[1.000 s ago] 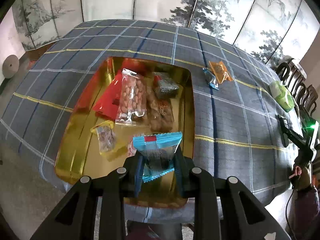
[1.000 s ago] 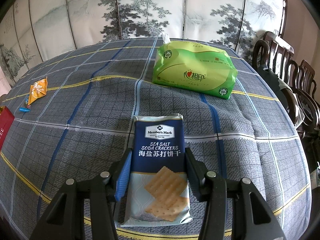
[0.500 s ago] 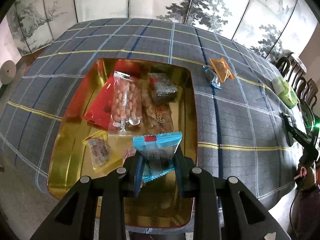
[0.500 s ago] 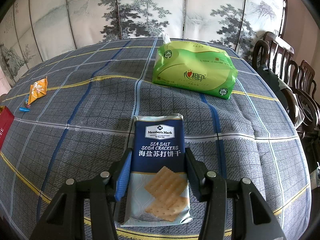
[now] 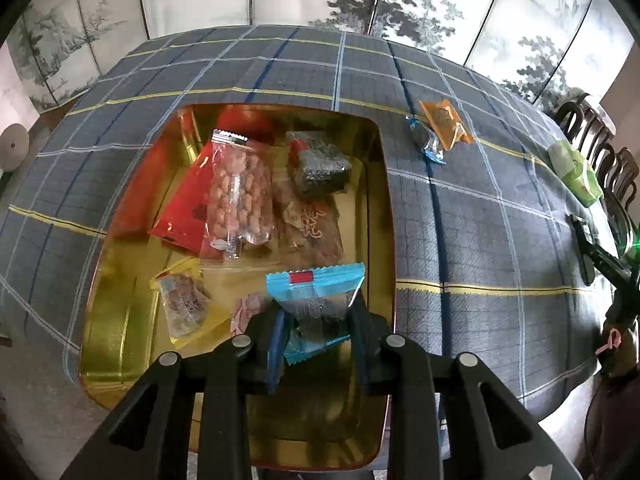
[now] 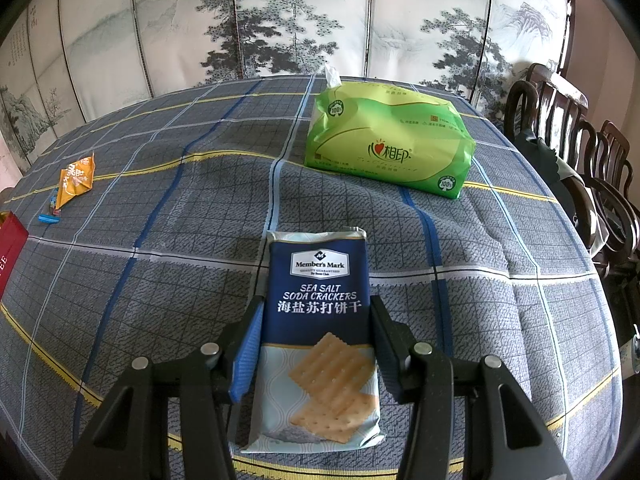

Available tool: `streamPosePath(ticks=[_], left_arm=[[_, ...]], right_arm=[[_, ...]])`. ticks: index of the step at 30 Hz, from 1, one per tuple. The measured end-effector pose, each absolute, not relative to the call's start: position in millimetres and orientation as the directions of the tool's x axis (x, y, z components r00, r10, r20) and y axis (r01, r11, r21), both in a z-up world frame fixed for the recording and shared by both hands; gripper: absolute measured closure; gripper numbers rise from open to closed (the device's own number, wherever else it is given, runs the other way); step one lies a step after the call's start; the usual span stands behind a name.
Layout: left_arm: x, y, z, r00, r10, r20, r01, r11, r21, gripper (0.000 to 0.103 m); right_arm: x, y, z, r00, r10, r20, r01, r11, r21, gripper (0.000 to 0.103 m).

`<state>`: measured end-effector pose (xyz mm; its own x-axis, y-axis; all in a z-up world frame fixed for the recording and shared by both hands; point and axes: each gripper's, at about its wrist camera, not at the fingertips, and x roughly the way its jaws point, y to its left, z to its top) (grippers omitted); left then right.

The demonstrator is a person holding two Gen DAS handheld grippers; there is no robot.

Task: Organize snacks
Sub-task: 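Carry the blue-wrapped candy over the gold tin and open the left gripper, then carry the Member's Mark cracker pack over the gold tin with the right gripper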

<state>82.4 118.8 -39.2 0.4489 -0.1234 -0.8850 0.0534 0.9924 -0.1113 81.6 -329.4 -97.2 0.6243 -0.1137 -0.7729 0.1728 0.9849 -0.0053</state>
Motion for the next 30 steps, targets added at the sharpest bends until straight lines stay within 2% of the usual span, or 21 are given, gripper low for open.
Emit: streamPosePath(ticks=[5, 16, 22, 30], left_arm=[[83, 118, -41, 0.447, -0.116, -0.887, 0.049, 0.993, -0.105, 0.076], [72, 128, -27, 0.503, -0.109, -0.857, -0.002, 0.992, -0.128, 0.045], [37, 139, -15, 0.551, -0.096, -0.829, -0.045, 0.988, -0.145, 0.04], [-3, 139, -14, 0.568, -0.067, -0.82, -0.028, 0.995, -0.1, 0.04]], right_arm=[[81, -329, -97, 0.624, -0.114, -0.773, 0.173, 0.985, -0.005, 0.052], [82, -329, -97, 0.624, -0.114, -0.773, 0.173, 0.985, -0.006, 0.052], [81, -329, -97, 0.624, -0.113, -0.773, 0.171, 0.985, -0.007, 0.052], [62, -326, -94, 0.624, -0.08, -0.777, 0.182, 0.982, 0.044, 0.053]])
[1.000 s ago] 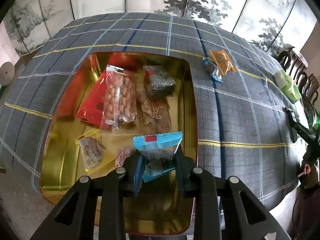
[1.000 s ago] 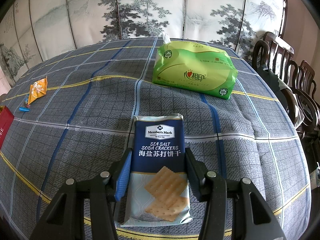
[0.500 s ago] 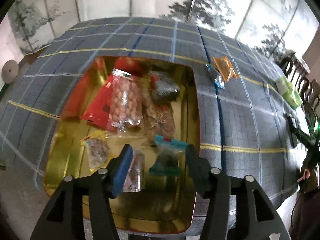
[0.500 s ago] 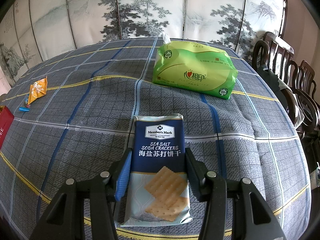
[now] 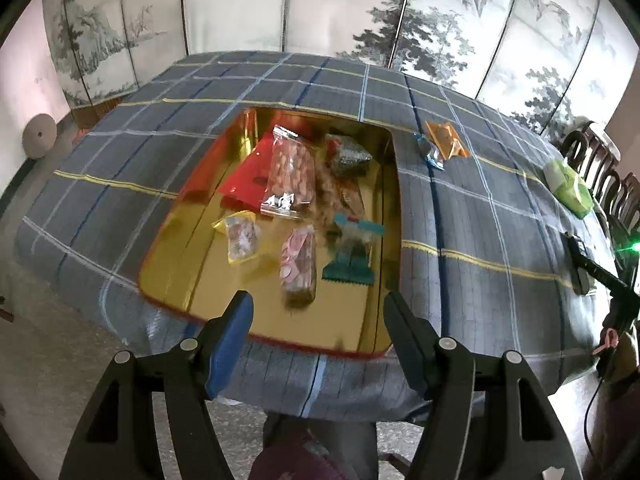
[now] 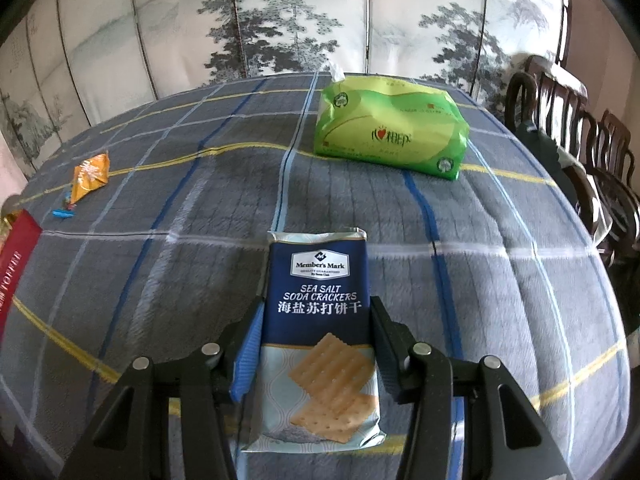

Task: Organize snacks
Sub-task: 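Carry the Member's Mark cracker pack over the gold tin with the right gripper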

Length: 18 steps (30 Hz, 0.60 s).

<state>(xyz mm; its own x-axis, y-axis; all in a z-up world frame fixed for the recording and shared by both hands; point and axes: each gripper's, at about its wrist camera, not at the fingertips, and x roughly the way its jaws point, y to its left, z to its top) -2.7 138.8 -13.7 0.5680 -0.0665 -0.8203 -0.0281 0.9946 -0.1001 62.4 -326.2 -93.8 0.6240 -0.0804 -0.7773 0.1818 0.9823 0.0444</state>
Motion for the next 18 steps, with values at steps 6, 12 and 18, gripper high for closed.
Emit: streamPosePath(ticks=[6, 12, 18], left_arm=[[-21, 146, -6, 0.607, -0.031, -0.794, -0.047, 0.996, -0.074, 0.04], [-36, 166, -7, 0.626, 0.045, -0.779, -0.114, 0.993, -0.034, 0.04], [-46, 180, -11, 0.626, 0.103, -0.773, -0.145, 0.989, 0.014, 0.039]], right_arm=[[39, -310, -86, 0.642, -0.024, -0.766, 0.178, 0.977, 0.119, 0.053], [27, -258, -65, 0.675, 0.086, -0.733, 0.076, 0.98, 0.185, 0.053], [33, -170, -34, 0.681, 0.251, -0.688, -0.113, 0.964, 0.24, 0.053]])
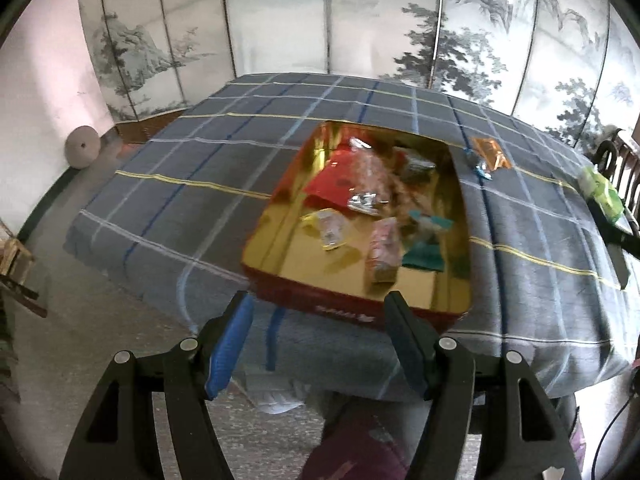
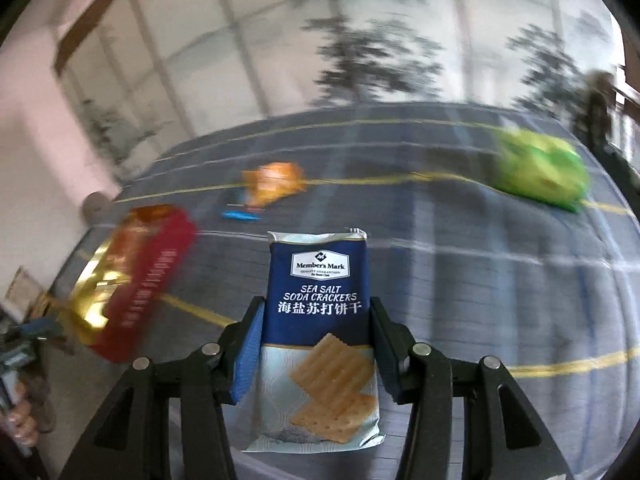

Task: Organize snacks
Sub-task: 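Carry the Member's Mark cracker pack over the gold tin with the right gripper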

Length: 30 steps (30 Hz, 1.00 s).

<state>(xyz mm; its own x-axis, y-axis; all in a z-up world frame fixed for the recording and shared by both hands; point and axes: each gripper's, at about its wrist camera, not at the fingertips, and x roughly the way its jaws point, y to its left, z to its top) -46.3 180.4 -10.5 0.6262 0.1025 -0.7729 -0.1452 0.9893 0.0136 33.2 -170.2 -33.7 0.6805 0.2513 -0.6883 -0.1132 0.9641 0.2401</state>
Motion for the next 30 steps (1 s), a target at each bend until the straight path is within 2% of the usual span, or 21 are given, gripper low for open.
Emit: streamPosePath(ticks=[4, 11, 18, 30], left_arm=[[-50, 191, -11, 0.626, 0.122, -0.77, -0.162, 0.987, 0.025, 0.036], [-53, 206, -12, 0.621, 0.173, -0.764, -0.184, 0.98, 0.073, 0.036], [-56, 222, -15, 0.613, 0.219, -0.759, -0.208, 0.972, 0.112, 0.034], [-57, 249, -23, 0.604, 0.192, -0.774, -0.215, 0.974, 0.074, 0.033]], right_arm=[[46, -102, -16, 0.643, 0.374, -0.668, -0.242, 0.927, 0.286, 0.053], [77, -6, -8, 0.538, 0.512, -0.67, -0.37, 0.857, 0.358, 0.053], [107, 69, -19, 0.461, 0.517, -0.721, -0.419, 0.843, 0.336, 0.052], [149, 126, -50, 0.411, 0.446, -0.796, -0.378, 0.877, 0.296, 0.053]])
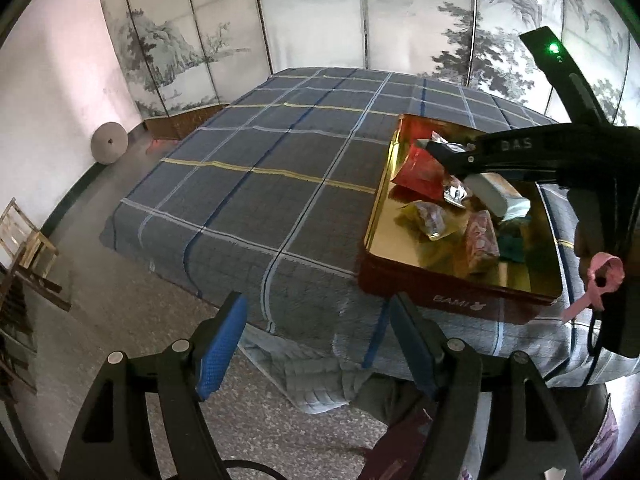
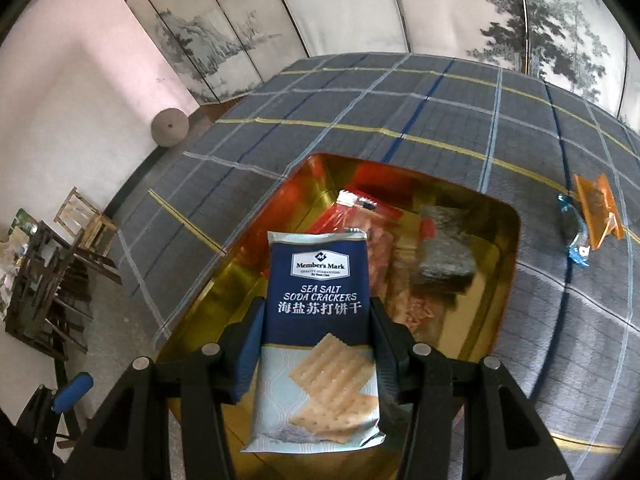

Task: Organize snacks
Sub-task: 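Carry the Member's Mark cracker pack over the gold tin with the right gripper, then lower the cracker pack into the tin and open the right gripper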

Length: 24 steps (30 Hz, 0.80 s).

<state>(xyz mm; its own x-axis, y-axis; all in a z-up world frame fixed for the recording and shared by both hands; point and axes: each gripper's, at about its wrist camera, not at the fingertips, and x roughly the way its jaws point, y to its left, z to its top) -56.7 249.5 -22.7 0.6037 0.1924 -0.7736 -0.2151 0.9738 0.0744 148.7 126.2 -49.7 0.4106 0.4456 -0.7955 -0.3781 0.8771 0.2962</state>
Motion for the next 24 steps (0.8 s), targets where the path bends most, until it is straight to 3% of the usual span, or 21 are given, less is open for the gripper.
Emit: streamPosePath(ticks=[14, 24], left_arm=[[-58, 262, -29, 0.592, 0.188, -0.783, -0.23, 0.971, 0.059, 0.033], [-59, 250, -20, 0.612, 0.189, -0.768, -0.203, 0.976, 0.078, 0.033]], right_arm=[[148, 154, -56, 0.38, 0.448, -0.81, -0.353, 0.879, 0.321, 0.052], [107, 96, -29, 0.499, 0.544, -0.674, -0.356, 0.838, 0.413, 0.052]])
